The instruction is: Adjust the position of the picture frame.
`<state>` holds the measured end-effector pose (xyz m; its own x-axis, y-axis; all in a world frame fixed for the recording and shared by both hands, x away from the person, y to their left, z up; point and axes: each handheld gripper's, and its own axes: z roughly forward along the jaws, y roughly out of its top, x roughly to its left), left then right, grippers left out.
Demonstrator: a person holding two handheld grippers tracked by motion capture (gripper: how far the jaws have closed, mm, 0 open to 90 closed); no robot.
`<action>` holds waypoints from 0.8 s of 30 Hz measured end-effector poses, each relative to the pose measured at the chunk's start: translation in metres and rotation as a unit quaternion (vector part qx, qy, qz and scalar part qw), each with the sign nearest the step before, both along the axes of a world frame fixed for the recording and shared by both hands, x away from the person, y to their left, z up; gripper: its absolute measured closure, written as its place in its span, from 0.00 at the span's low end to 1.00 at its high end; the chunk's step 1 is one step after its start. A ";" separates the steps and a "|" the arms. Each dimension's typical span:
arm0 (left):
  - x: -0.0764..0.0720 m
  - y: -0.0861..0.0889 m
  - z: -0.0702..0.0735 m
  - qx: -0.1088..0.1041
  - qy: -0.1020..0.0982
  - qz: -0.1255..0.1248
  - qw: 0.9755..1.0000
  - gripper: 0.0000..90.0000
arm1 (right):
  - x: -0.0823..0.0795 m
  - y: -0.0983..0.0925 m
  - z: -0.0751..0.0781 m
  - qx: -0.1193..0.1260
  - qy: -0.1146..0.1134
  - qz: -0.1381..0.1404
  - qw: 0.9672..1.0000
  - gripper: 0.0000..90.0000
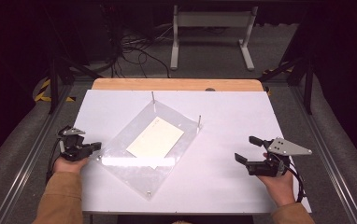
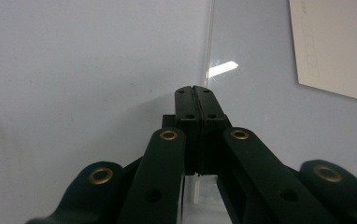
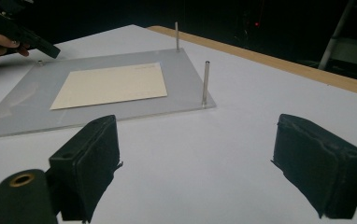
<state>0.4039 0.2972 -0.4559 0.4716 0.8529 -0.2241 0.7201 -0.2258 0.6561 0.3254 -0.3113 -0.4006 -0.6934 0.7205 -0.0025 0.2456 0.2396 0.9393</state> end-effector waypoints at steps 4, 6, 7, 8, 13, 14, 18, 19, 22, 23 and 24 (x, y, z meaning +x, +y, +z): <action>0.000 -0.002 -0.002 0.019 0.007 0.000 1.000 1.00 | 0.000 -0.002 0.001 0.004 -0.001 -0.001 1.000 0.15; 0.001 0.000 -0.003 0.017 0.014 -0.001 1.000 1.00 | 0.000 -0.002 0.001 0.004 0.000 -0.003 1.000 0.15; 0.001 0.000 -0.004 0.013 0.015 0.000 1.000 1.00 | 0.000 -0.002 0.001 0.005 0.000 -0.002 1.000 0.15; 0.001 0.000 -0.004 0.012 0.016 0.001 1.000 1.00 | 0.000 -0.002 0.001 0.004 0.000 -0.002 1.000 0.15; 0.001 0.000 -0.004 0.004 0.020 0.001 1.000 1.00 | -0.001 -0.002 0.002 0.005 -0.001 -0.003 1.000 0.15; 0.001 0.001 -0.004 -0.001 0.024 -0.002 1.000 1.00 | -0.001 -0.002 0.002 0.005 0.000 -0.003 1.000 0.15; 0.000 -0.002 -0.004 -0.005 0.027 -0.017 0.999 1.00 | 0.000 -0.002 0.002 0.005 0.000 -0.003 1.000 0.15; 0.000 -0.003 -0.004 -0.004 0.027 -0.022 0.999 1.00 | 0.000 -0.002 0.002 0.005 0.000 -0.003 1.000 0.15; -0.003 -0.011 -0.003 -0.001 0.031 -0.049 0.998 1.00 | 0.000 -0.002 0.002 0.004 0.000 -0.004 1.000 0.15; -0.003 -0.014 -0.003 -0.002 0.034 -0.059 0.998 1.00 | 0.000 -0.002 0.002 0.004 0.000 -0.004 1.000 0.15; -0.004 -0.017 -0.003 0.000 0.036 -0.071 0.997 1.00 | 0.000 -0.002 0.002 0.005 0.000 -0.004 1.000 0.15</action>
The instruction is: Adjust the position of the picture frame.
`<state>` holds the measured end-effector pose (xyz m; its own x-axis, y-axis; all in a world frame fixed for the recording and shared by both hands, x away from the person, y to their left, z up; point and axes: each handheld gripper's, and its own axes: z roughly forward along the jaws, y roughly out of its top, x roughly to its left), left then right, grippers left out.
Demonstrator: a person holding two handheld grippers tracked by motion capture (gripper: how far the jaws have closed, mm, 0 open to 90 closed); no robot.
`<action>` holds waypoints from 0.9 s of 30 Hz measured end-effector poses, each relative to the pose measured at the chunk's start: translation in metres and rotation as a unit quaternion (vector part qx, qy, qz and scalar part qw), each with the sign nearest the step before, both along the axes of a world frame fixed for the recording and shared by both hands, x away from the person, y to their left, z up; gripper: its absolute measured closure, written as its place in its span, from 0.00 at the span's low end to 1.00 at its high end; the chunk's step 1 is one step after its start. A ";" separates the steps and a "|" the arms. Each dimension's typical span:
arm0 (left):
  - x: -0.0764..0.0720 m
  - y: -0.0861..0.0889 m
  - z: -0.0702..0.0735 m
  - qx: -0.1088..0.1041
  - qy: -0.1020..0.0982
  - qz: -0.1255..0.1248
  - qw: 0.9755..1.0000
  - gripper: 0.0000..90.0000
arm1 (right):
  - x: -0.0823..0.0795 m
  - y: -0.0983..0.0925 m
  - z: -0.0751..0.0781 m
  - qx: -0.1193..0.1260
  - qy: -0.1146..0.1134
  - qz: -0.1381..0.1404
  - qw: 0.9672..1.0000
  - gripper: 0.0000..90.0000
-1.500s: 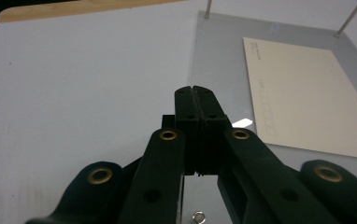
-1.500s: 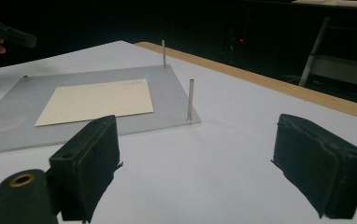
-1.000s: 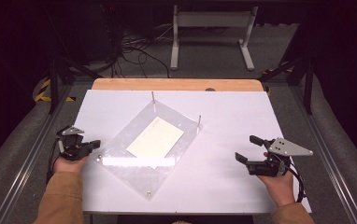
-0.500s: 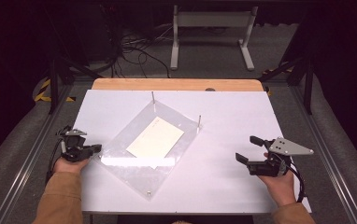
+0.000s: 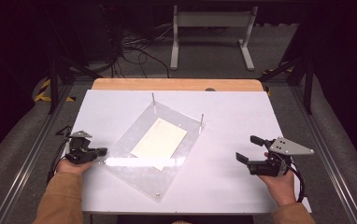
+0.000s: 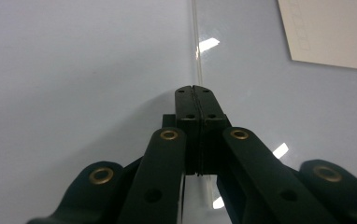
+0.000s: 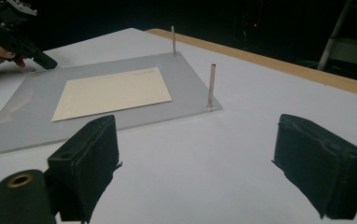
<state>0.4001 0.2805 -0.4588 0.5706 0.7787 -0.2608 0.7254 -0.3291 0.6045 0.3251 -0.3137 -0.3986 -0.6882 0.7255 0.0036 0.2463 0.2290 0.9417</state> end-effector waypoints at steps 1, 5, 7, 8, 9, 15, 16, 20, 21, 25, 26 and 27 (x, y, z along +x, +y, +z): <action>0.000 0.000 0.000 0.000 0.000 0.000 1.000 1.00 | 0.000 0.000 0.000 0.000 0.000 0.000 1.000 0.15; -0.002 -0.011 0.001 0.004 0.004 -0.035 0.999 1.00 | 0.000 -0.001 0.001 0.003 -0.002 -0.001 1.000 0.15; -0.004 -0.022 0.002 0.008 0.006 -0.060 0.998 1.00 | -0.001 -0.002 0.001 0.004 -0.002 -0.001 1.000 0.15; -0.005 -0.025 0.002 0.011 0.005 -0.070 0.997 1.00 | -0.001 -0.002 0.001 0.004 -0.002 0.000 1.000 0.15; -0.005 -0.025 0.002 0.011 0.005 -0.070 0.997 1.00 | -0.001 -0.002 0.001 0.004 -0.002 0.000 1.000 0.15; -0.011 -0.052 0.004 0.021 0.010 -0.141 0.990 1.00 | -0.001 -0.002 0.002 0.005 -0.001 -0.001 1.000 0.15; -0.013 -0.056 0.005 0.021 0.013 -0.148 0.989 1.00 | -0.001 -0.002 0.002 0.007 0.000 0.001 1.000 0.15; -0.016 -0.073 0.005 0.016 0.016 -0.184 0.983 1.00 | -0.002 -0.002 0.001 0.004 0.002 0.008 1.000 0.19; -0.017 -0.076 0.005 0.015 0.017 -0.190 0.981 1.00 | -0.002 -0.002 0.001 0.004 0.001 0.010 1.000 0.20; -0.021 -0.090 0.006 0.022 0.013 -0.207 0.978 1.00 | -0.002 -0.002 0.001 0.006 -0.006 0.012 1.000 0.24; -0.021 -0.092 0.006 0.022 0.014 -0.211 0.977 1.00 | -0.002 -0.002 0.001 0.006 -0.008 0.015 1.000 0.26; -0.022 -0.096 0.006 0.019 0.016 -0.219 0.976 1.00 | -0.002 -0.002 0.001 0.005 -0.008 0.018 1.000 0.28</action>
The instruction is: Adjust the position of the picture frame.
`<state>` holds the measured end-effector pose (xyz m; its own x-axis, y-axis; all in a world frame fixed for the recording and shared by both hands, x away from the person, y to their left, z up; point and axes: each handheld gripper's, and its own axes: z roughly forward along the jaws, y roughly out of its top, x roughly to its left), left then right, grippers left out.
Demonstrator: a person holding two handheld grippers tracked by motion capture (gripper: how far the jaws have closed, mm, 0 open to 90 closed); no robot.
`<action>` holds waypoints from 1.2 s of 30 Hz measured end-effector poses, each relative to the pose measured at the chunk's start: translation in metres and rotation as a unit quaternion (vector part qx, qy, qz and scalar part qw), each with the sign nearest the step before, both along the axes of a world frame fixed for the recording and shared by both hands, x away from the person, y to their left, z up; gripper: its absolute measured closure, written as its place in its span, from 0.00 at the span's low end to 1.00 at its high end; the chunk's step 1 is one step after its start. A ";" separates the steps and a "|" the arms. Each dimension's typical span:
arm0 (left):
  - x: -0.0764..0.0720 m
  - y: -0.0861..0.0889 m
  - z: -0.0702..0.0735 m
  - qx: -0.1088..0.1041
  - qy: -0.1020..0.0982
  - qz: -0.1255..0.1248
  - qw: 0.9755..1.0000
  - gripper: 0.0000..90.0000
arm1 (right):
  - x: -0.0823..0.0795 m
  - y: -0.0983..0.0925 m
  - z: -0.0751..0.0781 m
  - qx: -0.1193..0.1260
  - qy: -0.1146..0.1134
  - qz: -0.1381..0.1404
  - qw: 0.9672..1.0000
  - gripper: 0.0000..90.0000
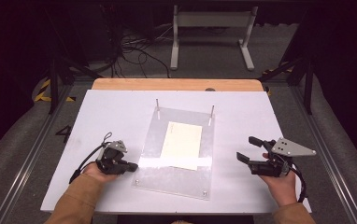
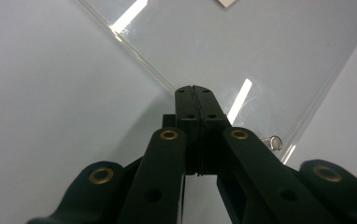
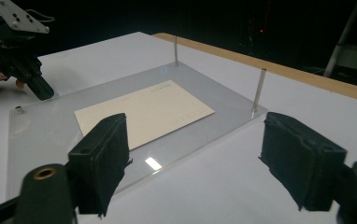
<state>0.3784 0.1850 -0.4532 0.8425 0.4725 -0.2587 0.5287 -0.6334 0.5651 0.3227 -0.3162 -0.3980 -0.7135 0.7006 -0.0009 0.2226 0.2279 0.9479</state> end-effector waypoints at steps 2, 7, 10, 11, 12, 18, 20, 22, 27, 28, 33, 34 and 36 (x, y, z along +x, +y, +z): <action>-0.002 -0.007 0.000 -0.001 0.000 -0.010 1.000 1.00 | 0.000 0.000 0.000 -0.005 0.000 0.008 1.000 0.32; -0.007 -0.024 -0.001 -0.007 0.002 -0.037 0.999 1.00 | 0.001 0.002 -0.001 -0.007 0.000 0.026 1.000 0.34; -0.010 -0.035 -0.001 -0.006 -0.001 -0.058 0.998 1.00 | 0.001 0.003 -0.002 -0.008 0.004 0.033 0.999 0.35; -0.011 -0.039 -0.001 -0.007 -0.003 -0.061 0.998 1.00 | 0.001 0.004 -0.002 -0.012 0.006 0.036 0.999 0.35; -0.013 -0.042 -0.001 -0.007 -0.002 -0.066 0.998 1.00 | 0.001 0.005 -0.003 -0.015 0.008 0.039 0.999 0.35; -0.018 -0.046 0.003 -0.020 -0.004 -0.065 0.998 0.92 | -0.001 0.010 -0.004 -0.038 0.015 0.056 0.998 0.38; -0.021 -0.047 0.006 -0.023 -0.007 -0.065 0.998 0.85 | -0.001 0.011 -0.005 -0.040 0.019 0.065 0.997 0.41; -0.027 -0.049 0.011 -0.034 -0.018 -0.078 0.996 0.82 | -0.003 0.012 -0.005 -0.048 0.030 0.083 0.995 0.48; -0.048 -0.050 0.018 -0.042 -0.039 -0.101 0.993 0.71 | -0.012 0.023 -0.014 -0.079 0.070 0.147 0.983 0.56; -0.050 -0.050 0.017 -0.042 -0.039 -0.106 0.993 0.71 | -0.012 0.023 -0.014 -0.079 0.070 0.147 0.983 0.56; -0.058 -0.049 0.013 -0.043 -0.030 -0.127 0.991 0.70 | -0.019 0.037 -0.030 -0.129 0.105 0.186 0.968 0.63; -0.058 -0.050 0.013 -0.039 -0.030 -0.131 0.990 0.70 | -0.020 0.038 -0.031 -0.133 0.109 0.189 0.967 0.65; -0.059 -0.052 0.011 -0.035 -0.027 -0.137 0.990 0.70 | -0.021 0.040 -0.034 -0.141 0.117 0.198 0.963 0.70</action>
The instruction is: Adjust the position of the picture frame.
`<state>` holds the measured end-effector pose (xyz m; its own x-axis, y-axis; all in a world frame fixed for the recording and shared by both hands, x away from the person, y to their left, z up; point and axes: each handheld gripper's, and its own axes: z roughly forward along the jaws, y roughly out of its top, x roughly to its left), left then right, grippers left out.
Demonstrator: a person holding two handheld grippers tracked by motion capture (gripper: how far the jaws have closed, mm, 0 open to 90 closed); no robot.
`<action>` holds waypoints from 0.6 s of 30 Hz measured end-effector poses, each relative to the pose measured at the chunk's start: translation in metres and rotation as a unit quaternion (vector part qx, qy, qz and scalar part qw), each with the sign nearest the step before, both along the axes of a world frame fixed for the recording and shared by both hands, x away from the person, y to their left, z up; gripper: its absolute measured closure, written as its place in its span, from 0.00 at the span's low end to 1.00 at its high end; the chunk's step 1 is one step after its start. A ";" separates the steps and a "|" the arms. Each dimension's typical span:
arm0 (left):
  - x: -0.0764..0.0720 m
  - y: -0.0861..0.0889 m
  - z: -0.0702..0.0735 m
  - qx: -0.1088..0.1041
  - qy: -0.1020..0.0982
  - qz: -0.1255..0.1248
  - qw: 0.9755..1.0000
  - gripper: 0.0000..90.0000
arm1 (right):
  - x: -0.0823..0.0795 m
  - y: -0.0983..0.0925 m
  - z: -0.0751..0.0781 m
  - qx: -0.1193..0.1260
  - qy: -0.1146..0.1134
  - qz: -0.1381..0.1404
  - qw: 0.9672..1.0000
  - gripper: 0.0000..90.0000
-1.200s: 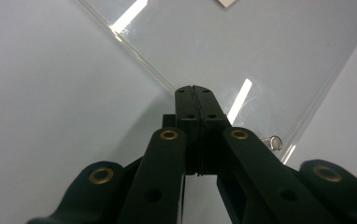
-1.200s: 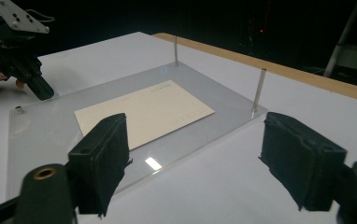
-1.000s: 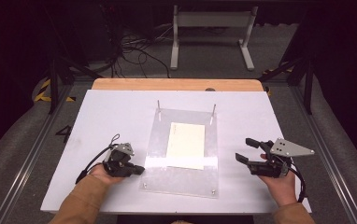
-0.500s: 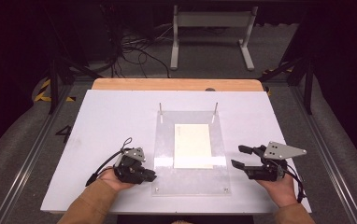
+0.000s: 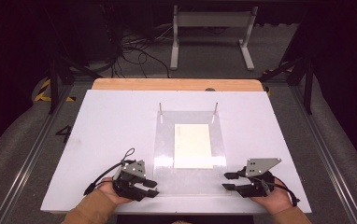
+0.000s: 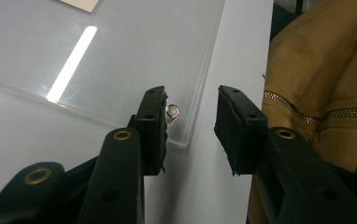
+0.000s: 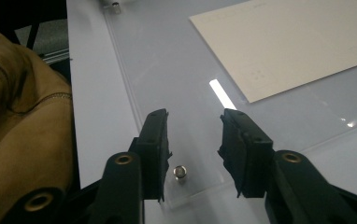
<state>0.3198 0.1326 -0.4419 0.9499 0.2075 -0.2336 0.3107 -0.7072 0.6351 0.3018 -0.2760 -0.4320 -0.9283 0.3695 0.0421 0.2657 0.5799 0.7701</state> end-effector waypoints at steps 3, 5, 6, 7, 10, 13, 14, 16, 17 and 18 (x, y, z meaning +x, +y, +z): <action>-0.001 -0.003 -0.002 0.003 -0.001 -0.012 1.000 0.70 | -0.001 0.002 -0.005 -0.017 0.011 0.011 1.000 0.76; -0.001 -0.003 -0.002 0.003 0.000 -0.015 1.000 0.70 | -0.002 0.003 -0.009 -0.030 0.020 0.017 0.999 0.77; -0.001 -0.003 -0.002 0.003 0.000 -0.015 1.000 0.70 | -0.002 0.003 -0.010 -0.035 0.022 0.018 0.999 0.77; 0.000 -0.003 -0.003 -0.005 0.004 -0.019 1.000 0.71 | -0.002 0.004 -0.011 -0.038 0.024 0.019 0.999 0.77; 0.001 -0.003 -0.003 -0.009 0.007 -0.020 1.000 0.72 | -0.003 0.004 -0.012 -0.042 0.024 0.020 0.999 0.77; 0.001 -0.003 -0.004 -0.009 0.004 -0.020 1.000 0.73 | -0.003 0.004 -0.013 -0.046 0.025 0.022 0.998 0.79; 0.000 -0.004 -0.004 -0.009 0.002 -0.022 1.000 0.74 | -0.003 0.005 -0.013 -0.049 0.025 0.023 0.998 0.80; -0.001 -0.005 -0.005 -0.007 0.001 -0.027 1.000 0.75 | -0.003 0.006 -0.014 -0.049 0.023 0.026 0.998 0.84; -0.001 -0.005 -0.005 -0.005 -0.005 -0.030 1.000 0.76 | -0.004 0.006 -0.014 -0.050 0.021 0.026 0.998 0.84; -0.002 -0.005 -0.004 -0.004 -0.013 -0.027 1.000 0.76 | -0.004 0.006 -0.014 -0.050 0.021 0.026 0.998 0.84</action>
<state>0.3175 0.1273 -0.4461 0.9657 0.1530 -0.2100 0.2547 -0.7173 0.6485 0.2980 -0.2704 -0.4456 -0.9446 0.3248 0.0465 0.2637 0.6672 0.6966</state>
